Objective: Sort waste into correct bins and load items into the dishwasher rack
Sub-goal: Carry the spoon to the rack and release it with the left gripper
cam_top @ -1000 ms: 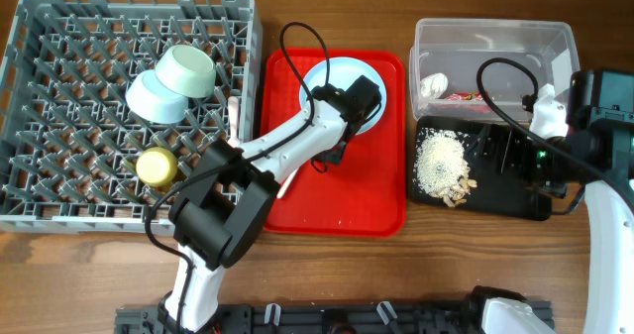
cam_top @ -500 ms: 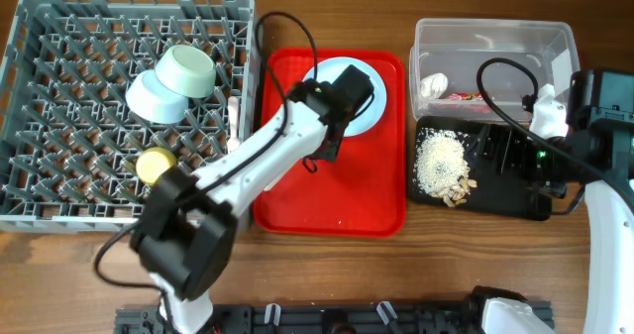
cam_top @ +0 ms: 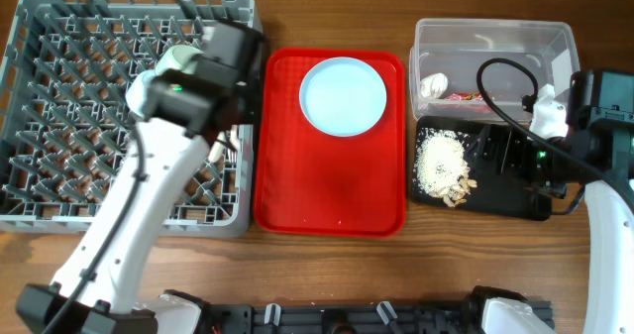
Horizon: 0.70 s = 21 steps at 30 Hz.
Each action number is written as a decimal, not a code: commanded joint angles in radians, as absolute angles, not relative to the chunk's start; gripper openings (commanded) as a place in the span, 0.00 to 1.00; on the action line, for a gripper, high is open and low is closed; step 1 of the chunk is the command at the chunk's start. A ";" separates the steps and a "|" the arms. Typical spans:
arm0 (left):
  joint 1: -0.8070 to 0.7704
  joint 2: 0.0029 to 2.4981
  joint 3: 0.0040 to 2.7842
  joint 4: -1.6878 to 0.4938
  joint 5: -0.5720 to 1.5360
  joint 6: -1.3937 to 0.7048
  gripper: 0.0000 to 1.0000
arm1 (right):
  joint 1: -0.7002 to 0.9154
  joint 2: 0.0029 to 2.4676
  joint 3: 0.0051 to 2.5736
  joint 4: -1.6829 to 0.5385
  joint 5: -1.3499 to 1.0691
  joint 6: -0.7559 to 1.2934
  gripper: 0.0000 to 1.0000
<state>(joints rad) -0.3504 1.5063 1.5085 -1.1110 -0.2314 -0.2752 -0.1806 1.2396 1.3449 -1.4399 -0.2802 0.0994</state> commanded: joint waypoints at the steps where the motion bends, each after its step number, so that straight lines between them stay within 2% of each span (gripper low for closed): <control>1: -0.223 1.542 1.505 -1.111 -0.093 -0.243 0.04 | -0.183 1.238 1.348 -1.441 -0.281 0.078 1.00; 9: -0.187 1.706 1.505 -1.073 -0.045 -0.349 0.04 | -0.183 1.238 1.348 -1.442 -0.281 0.079 1.00; 17: -0.187 1.822 1.505 -1.028 -0.046 -0.349 0.06 | -0.183 1.238 1.348 -1.442 -0.281 0.079 1.00; 18: -0.186 1.823 1.505 -1.029 -0.045 -0.349 0.08 | -0.183 1.238 1.348 -1.442 -0.281 0.079 1.00; 19: -0.186 1.823 1.505 -1.029 -0.045 -0.349 0.15 | -0.183 1.238 1.348 -1.442 -0.281 0.079 1.00; 20: -0.186 1.822 1.505 -1.029 -0.045 -0.348 0.27 | -0.183 1.238 1.348 -1.442 -0.281 0.079 1.00; 21: -0.186 1.821 1.505 -1.029 -0.045 -0.348 0.34 | -0.183 1.238 1.348 -1.442 -0.281 0.078 1.00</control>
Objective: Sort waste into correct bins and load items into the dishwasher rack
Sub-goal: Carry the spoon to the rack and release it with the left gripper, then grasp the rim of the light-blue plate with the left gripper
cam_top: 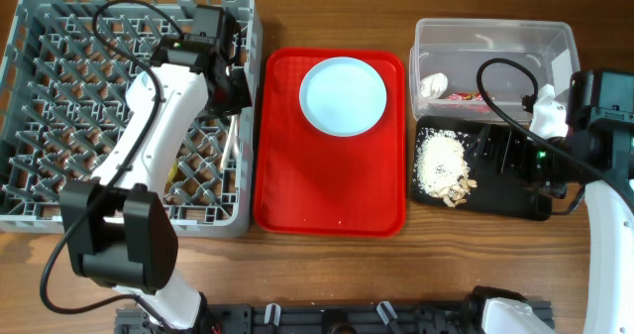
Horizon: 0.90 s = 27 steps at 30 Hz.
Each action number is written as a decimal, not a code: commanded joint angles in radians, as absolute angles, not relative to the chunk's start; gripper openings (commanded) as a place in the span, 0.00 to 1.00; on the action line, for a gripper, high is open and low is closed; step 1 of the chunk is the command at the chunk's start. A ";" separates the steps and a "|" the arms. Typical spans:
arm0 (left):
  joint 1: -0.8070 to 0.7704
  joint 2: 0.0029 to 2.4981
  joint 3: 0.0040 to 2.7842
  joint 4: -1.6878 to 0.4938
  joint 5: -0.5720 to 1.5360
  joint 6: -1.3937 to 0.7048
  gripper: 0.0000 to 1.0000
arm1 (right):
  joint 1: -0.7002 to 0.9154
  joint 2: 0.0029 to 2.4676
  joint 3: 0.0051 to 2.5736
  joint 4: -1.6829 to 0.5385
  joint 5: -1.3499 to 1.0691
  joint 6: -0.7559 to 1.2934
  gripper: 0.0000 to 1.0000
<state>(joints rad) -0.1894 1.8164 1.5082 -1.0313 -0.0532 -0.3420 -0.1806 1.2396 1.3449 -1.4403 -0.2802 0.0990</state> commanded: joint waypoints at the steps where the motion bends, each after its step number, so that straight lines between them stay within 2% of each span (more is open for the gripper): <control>1: -0.187 1.821 1.505 -1.032 -0.045 -0.348 0.38 | -0.183 1.238 1.348 -1.442 -0.281 0.079 1.00; 9: -0.191 1.781 1.505 -1.061 -0.029 -0.348 0.38 | -0.183 1.238 1.348 -1.442 -0.281 0.078 1.00; 12: -0.225 1.717 1.505 -1.029 0.061 -0.299 0.43 | -0.183 1.238 1.348 -1.441 -0.281 0.078 1.00; 16: -0.348 1.652 1.505 -0.905 0.097 -0.237 0.52 | -0.183 1.238 1.348 -1.441 -0.281 0.078 1.00; 21: -0.551 1.739 1.505 -0.696 0.088 -0.145 0.65 | -0.183 1.238 1.348 -1.441 -0.281 0.079 1.00; 27: -0.674 1.965 1.505 -0.515 0.070 -0.066 0.66 | -0.183 1.238 1.348 -1.441 -0.281 0.079 1.00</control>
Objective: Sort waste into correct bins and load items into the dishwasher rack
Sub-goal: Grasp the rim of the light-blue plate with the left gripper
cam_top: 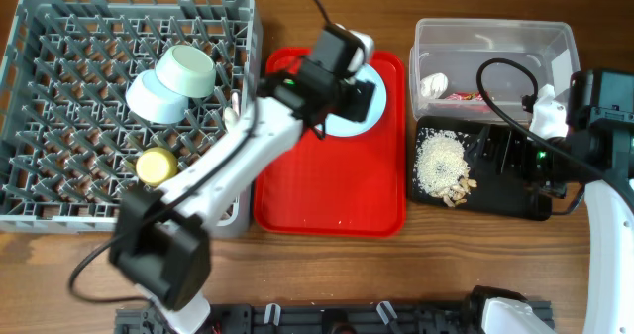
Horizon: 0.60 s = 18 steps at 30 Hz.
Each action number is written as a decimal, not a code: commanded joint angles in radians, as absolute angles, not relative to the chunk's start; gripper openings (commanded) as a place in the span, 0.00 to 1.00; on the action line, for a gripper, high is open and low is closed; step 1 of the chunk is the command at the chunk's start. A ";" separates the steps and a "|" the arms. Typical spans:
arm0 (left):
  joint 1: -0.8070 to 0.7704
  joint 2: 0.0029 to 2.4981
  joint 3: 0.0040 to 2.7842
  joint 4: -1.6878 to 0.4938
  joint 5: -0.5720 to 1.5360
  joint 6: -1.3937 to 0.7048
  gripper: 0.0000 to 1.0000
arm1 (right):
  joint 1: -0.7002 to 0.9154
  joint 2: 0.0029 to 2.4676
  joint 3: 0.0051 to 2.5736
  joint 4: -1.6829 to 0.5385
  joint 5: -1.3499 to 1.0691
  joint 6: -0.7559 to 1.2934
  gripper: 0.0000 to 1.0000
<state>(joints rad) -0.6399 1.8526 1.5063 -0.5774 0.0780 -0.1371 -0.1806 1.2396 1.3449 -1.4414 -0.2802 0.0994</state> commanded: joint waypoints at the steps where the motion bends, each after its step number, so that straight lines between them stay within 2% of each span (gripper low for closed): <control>1: -0.680 1.990 1.505 -0.504 0.070 -0.058 0.66 | -0.183 1.238 1.348 -1.441 -0.281 0.078 1.00; 6: -0.685 2.109 1.505 -0.494 0.070 -0.056 0.66 | -0.183 1.238 1.348 -1.441 -0.281 0.078 0.99; 9: -0.686 2.145 1.505 -0.541 0.071 -0.057 0.61 | -0.183 1.238 1.348 -1.441 -0.281 0.079 1.00; 11: -0.688 2.149 1.505 -0.577 0.070 -0.057 0.53 | -0.183 1.238 1.348 -1.441 -0.281 0.079 1.00; 16: -0.705 2.149 1.505 -0.681 0.070 -0.060 0.21 | -0.183 1.238 1.348 -1.441 -0.281 0.079 1.00; 18: -0.716 2.149 1.505 -0.701 0.070 -0.060 0.14 | -0.183 1.238 1.348 -1.441 -0.281 0.079 1.00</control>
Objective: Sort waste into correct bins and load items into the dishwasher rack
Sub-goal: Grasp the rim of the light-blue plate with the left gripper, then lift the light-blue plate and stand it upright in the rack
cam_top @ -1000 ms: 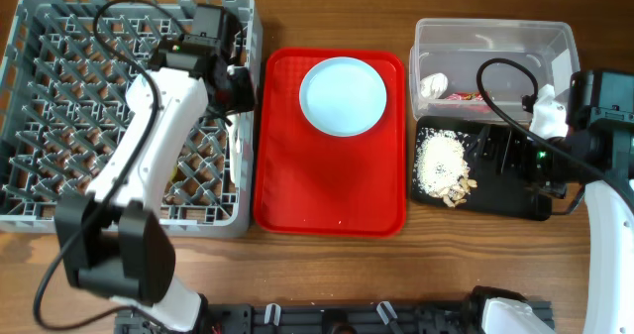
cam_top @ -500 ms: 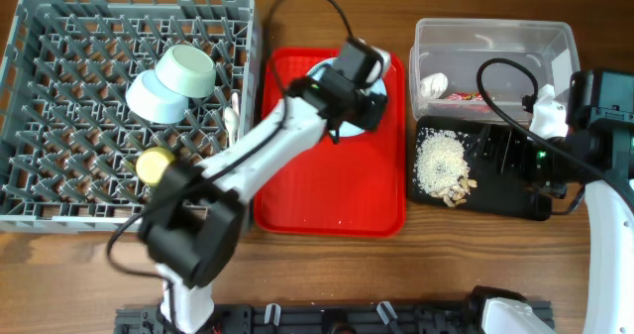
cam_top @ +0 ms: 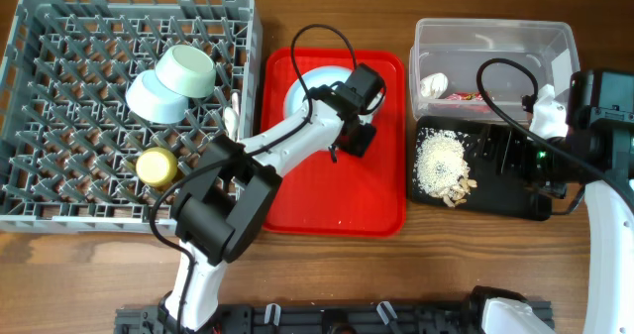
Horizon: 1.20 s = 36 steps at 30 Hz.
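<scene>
A light blue plate (cam_top: 309, 94) lies at the back of the red tray (cam_top: 332, 190). My left arm reaches across from the rack side, and my left gripper (cam_top: 357, 142) hangs over the plate's near right rim, hiding that part; its jaws cannot be made out. The grey dishwasher rack (cam_top: 59, 136) holds two pale bowls (cam_top: 173, 81), a yellow cup (cam_top: 156, 164) and a white utensil (cam_top: 235, 116). My right gripper (cam_top: 498, 152) rests over the black tray (cam_top: 495, 197), which carries white food scraps (cam_top: 441, 163).
A clear plastic bin (cam_top: 495, 42) at the back right holds a crumpled white scrap (cam_top: 433, 83) and a red wrapper (cam_top: 463, 96). The left arm's cable loops above the red tray. Bare wooden table runs along the front.
My left gripper has shifted from the plate's far right part to its near right rim, lower on the red tray. The right arm has stayed put.
My left arm was first over the rack's right side, covering the bowls, then at the rack's back right corner. Later it was over the plate on the red tray, with bowls and yellow cup showing in the rack. Now it sits at the plate's near right rim.
</scene>
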Each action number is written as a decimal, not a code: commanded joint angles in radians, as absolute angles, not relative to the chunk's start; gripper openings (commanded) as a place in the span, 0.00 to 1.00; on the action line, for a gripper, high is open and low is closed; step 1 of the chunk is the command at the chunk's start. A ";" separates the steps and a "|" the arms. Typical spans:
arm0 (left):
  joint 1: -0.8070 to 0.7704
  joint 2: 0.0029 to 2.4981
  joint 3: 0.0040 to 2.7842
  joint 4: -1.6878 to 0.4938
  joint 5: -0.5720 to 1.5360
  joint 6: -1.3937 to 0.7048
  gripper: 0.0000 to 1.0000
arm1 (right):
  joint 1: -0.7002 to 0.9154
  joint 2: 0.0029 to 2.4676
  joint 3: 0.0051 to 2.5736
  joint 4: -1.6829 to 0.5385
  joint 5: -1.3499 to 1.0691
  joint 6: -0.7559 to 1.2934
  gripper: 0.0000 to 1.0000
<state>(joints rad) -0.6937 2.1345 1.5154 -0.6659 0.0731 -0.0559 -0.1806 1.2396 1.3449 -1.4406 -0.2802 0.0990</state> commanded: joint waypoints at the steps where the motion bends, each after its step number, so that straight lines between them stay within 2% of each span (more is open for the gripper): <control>1: -0.721 2.149 1.505 -0.704 0.070 -0.060 0.10 | -0.183 1.238 1.348 -1.441 -0.281 0.078 1.00; 4: -0.730 2.149 1.505 -0.704 0.070 -0.060 0.04 | -0.183 1.238 1.348 -1.441 -0.281 0.079 1.00; 13: -0.734 2.075 1.505 -0.731 0.071 -0.060 0.04 | -0.183 1.238 1.348 -1.441 -0.281 0.079 1.00; 23: -0.704 1.681 1.505 -0.755 0.070 -0.090 0.04 | -0.183 1.238 1.348 -1.441 -0.281 0.078 1.00; 29: -0.523 1.499 1.505 -0.757 0.106 -0.147 0.04 | -0.183 1.238 1.348 -1.441 -0.281 0.079 1.00; 36: -0.204 1.519 1.505 -0.758 0.548 -0.146 0.04 | -0.183 1.238 1.348 -1.441 -0.281 0.079 1.00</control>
<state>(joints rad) -0.3111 1.5017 1.5070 -0.7601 0.2935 -0.1360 -0.1806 1.2396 1.3449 -1.4406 -0.2802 0.0990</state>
